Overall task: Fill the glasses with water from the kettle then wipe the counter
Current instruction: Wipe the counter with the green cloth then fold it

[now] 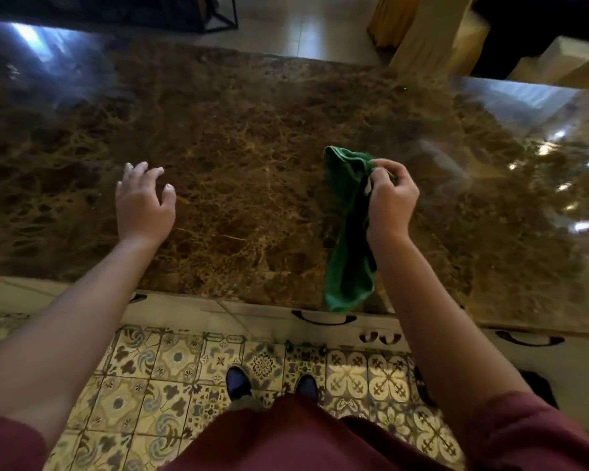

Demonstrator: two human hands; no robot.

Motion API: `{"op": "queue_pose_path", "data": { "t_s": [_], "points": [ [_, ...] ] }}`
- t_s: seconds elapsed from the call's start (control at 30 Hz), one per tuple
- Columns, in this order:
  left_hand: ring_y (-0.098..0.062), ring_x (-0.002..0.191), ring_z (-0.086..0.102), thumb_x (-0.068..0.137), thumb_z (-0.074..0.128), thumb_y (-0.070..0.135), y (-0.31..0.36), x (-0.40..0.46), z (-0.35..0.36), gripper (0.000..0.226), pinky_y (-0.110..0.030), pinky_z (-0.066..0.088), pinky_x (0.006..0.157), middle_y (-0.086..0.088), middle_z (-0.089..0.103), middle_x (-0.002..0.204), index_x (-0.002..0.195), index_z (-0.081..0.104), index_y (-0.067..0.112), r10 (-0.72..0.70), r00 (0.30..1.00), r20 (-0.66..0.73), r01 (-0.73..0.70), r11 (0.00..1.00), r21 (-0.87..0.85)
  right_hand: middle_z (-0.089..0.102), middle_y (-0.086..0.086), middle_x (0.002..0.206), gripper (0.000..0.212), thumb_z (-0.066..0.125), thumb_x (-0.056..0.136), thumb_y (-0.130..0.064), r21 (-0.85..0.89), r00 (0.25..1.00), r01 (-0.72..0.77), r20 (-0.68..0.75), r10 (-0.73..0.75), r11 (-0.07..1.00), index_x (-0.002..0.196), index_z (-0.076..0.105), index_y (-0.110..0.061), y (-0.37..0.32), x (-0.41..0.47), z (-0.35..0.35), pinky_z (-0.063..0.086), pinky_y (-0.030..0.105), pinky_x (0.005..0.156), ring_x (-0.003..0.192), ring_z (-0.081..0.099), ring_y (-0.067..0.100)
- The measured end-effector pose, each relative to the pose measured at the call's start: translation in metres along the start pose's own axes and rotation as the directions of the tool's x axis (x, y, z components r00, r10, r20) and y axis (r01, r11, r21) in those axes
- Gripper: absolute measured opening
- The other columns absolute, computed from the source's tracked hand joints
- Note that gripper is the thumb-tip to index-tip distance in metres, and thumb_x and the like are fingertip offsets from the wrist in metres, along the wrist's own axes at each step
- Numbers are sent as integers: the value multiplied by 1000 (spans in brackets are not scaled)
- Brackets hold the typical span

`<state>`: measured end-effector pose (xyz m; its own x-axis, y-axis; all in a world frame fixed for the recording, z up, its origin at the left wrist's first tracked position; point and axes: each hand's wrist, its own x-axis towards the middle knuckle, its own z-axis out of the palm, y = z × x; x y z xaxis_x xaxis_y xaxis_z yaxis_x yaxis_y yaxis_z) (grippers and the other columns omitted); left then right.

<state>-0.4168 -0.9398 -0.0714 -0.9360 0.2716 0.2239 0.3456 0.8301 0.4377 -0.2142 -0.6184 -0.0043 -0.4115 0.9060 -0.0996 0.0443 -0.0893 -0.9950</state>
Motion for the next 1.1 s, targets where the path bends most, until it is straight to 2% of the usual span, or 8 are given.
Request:
{"op": "queue_pose_path", "data": {
  "t_s": [0.13, 0.27, 0.53, 0.67, 0.87, 0.93, 1.03, 1.1],
  "points": [
    [-30, 151, 29, 103, 45, 36, 0, 1, 3, 46, -50, 23, 124, -13, 45, 154, 138, 56, 9, -39, 999, 18, 38, 998, 59, 76, -7, 92, 22, 63, 91, -15, -220, 989, 108, 123, -82, 969, 101, 80, -23, 17, 24, 49, 54, 19, 67, 74, 69, 1],
    [-30, 148, 34, 100, 45, 43, 0, 3, 6, 49, -49, 32, 120, -11, 41, 156, 140, 52, 16, -62, 998, -2, 61, 993, 100, 76, -11, 87, 19, 66, 93, -18, -362, 926, 251, 361, -114, 898, 103, 79, -28, 16, 11, 94, 64, 33, 67, 68, 72, 5],
    [-32, 143, 40, 96, 42, 46, -4, 7, 11, 53, -49, 32, 119, -16, 47, 151, 135, 56, 14, -41, 999, -25, 44, 989, 139, 78, 0, 104, 18, 72, 93, -9, -179, 505, 440, 860, -78, 880, 107, 78, -17, 35, -126, 76, 64, 38, 64, 73, 74, 14],
    [-32, 142, 40, 96, 44, 43, -4, 7, 11, 50, -50, 32, 119, -16, 48, 149, 132, 59, 12, -18, 999, -41, 22, 993, 113, 79, 1, 101, 16, 70, 91, -9, -176, 373, 319, 927, 47, 931, 102, 78, -15, 46, -171, 42, 65, 33, 71, 79, 74, 11],
    [-32, 145, 38, 98, 56, 20, 25, -8, -5, 32, -49, 30, 119, -15, 52, 145, 125, 66, 8, 162, 980, -113, -163, 987, 3, 79, 8, 95, 18, 63, 85, -12, -186, 535, 100, 838, 105, 977, 92, 80, -14, 15, -154, 9, 64, 44, 76, 84, 74, 25],
    [-28, 139, 46, 97, 59, 17, 55, -17, -15, 28, -42, 34, 117, -11, 58, 140, 123, 67, 13, 228, 966, -121, -243, 961, -132, 79, 5, 91, 22, 61, 85, -12, -128, 621, 16, 778, 91, 992, 88, 80, -22, -8, -136, 2, 63, 39, 73, 82, 74, 20],
    [-5, 102, 68, 103, 53, 35, 113, -41, -43, 21, -19, 51, 90, 11, 73, 110, 111, 71, 29, 264, 963, 49, -180, 772, -609, 79, 4, 93, 25, 59, 88, -12, 25, 720, -115, 690, 67, 993, 90, 80, -24, -42, -109, -6, 61, 31, 70, 82, 74, 17],
    [-12, 101, 72, 103, 48, 54, 151, -61, -62, 37, -22, 55, 85, 4, 76, 109, 114, 74, 30, 347, 913, 216, -8, 544, -839, 79, 6, 98, 26, 58, 91, -11, 133, 746, -147, 666, 21, 980, 95, 81, -23, -58, -95, -12, 61, 33, 74, 87, 74, 20]
  ]
}}
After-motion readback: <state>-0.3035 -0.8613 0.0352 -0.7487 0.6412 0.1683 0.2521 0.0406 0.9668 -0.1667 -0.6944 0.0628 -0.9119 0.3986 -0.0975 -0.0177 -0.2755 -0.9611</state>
